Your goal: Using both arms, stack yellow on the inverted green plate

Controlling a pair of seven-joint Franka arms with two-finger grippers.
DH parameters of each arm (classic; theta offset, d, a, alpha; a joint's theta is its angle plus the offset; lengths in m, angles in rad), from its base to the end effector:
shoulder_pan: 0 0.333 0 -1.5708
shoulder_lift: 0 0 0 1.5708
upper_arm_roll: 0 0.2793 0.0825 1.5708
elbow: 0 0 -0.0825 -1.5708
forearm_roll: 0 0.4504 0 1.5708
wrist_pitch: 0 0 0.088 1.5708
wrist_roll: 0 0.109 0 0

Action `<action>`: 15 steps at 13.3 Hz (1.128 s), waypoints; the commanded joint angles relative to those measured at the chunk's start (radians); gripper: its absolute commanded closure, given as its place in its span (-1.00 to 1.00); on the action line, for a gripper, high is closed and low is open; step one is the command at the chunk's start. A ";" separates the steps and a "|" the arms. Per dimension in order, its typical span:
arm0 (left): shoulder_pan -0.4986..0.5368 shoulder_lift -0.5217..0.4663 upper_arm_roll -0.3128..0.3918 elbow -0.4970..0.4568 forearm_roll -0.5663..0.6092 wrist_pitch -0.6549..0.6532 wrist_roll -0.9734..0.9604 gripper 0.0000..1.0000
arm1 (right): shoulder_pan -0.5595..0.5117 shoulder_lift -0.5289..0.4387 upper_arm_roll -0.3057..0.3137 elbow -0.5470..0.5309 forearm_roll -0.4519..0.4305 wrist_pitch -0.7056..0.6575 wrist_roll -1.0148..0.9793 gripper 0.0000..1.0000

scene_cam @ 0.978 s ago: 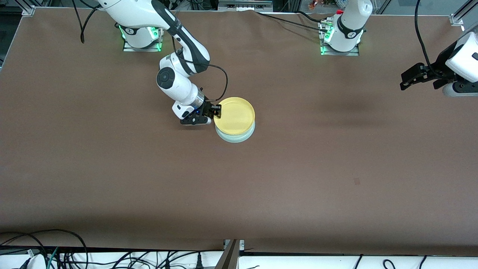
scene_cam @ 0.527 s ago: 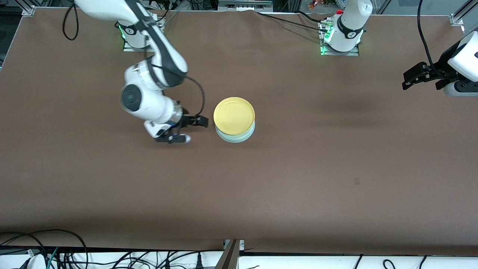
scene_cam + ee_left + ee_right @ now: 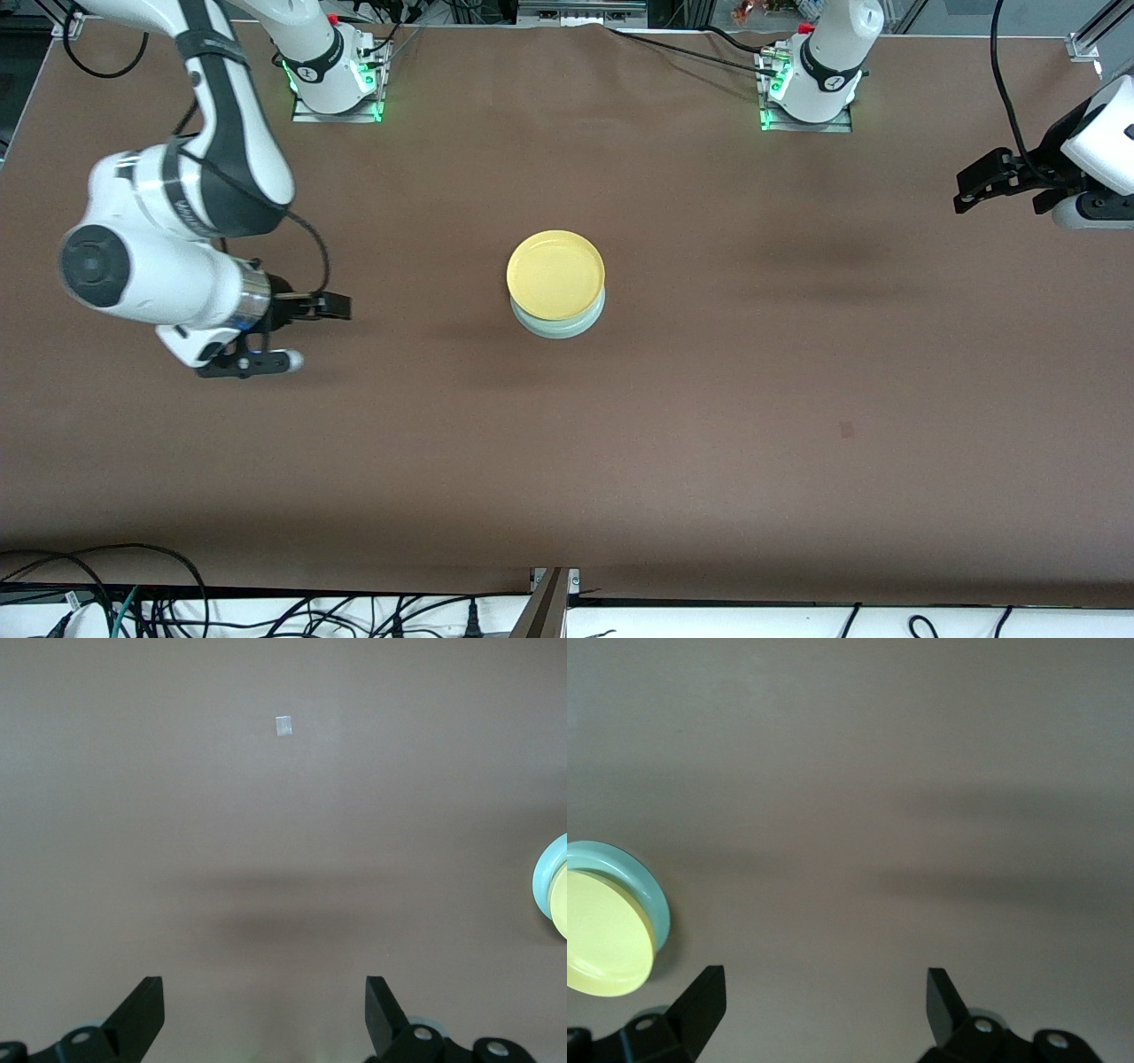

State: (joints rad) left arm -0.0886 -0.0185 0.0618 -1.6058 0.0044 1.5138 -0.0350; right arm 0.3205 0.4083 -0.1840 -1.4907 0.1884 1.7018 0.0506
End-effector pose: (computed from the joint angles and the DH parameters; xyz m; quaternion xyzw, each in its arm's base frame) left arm 0.6086 -0.0155 0.5736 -0.9993 -0.0041 0.0367 0.0028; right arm 0.6936 0.1268 0.3699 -0.9937 -0.0255 0.0992 0.0458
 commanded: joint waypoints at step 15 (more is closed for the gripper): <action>-0.010 0.042 -0.007 0.053 0.025 -0.004 0.017 -1.00 | -0.241 -0.342 0.069 0.046 -0.176 -0.330 -0.077 -1.00</action>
State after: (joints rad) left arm -0.0916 0.0043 0.0538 -1.5861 0.0074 1.5149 -0.0347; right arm 0.1032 0.1080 -0.1521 -1.3994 0.0409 1.3788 -0.0195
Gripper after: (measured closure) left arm 0.000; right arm 0.000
